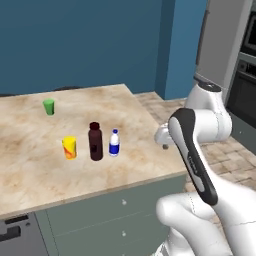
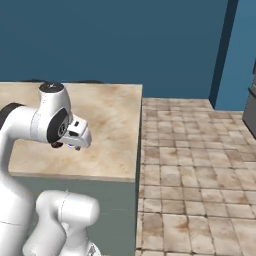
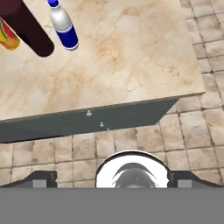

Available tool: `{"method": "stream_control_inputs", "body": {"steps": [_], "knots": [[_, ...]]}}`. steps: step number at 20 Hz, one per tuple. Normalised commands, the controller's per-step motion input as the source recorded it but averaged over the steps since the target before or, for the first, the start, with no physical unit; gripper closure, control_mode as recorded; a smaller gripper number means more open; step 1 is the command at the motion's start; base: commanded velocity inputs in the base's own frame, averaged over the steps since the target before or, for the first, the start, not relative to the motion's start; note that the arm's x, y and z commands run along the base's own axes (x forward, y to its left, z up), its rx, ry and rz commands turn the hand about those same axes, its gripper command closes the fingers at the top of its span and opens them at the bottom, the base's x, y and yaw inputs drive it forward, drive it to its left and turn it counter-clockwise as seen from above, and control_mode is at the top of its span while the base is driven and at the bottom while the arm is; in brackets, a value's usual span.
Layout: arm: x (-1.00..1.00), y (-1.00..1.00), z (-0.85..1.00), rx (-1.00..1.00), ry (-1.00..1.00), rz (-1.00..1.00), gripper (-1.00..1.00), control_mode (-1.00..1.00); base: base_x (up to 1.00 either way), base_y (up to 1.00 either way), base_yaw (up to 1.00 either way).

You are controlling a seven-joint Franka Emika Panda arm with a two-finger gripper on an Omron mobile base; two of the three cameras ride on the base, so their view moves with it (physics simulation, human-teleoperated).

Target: Place the drinks on the dining counter in a tight cluster.

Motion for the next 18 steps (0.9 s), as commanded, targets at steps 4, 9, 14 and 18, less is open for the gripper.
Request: {"method": "stream_control_inputs", "body": {"steps": [4,9,14,18], "knots": [[0.0,0.0,0.0,0.0,0.0,0.0,-1.0,1.0,-0.95,0.13,0.0],[0.0,0.0,0.0,0.0,0.0,0.0,-1.0,1.0,-0.85,0.28,0.12],[0.0,0.0,0.0,0.0,0.0,0.0,-1.0,1.0,-0.31,0.14,0.66],[0.0,0.0,0.0,0.0,0.0,0.0,-1.0,1.0,0.0,0.0,1.0]]}}
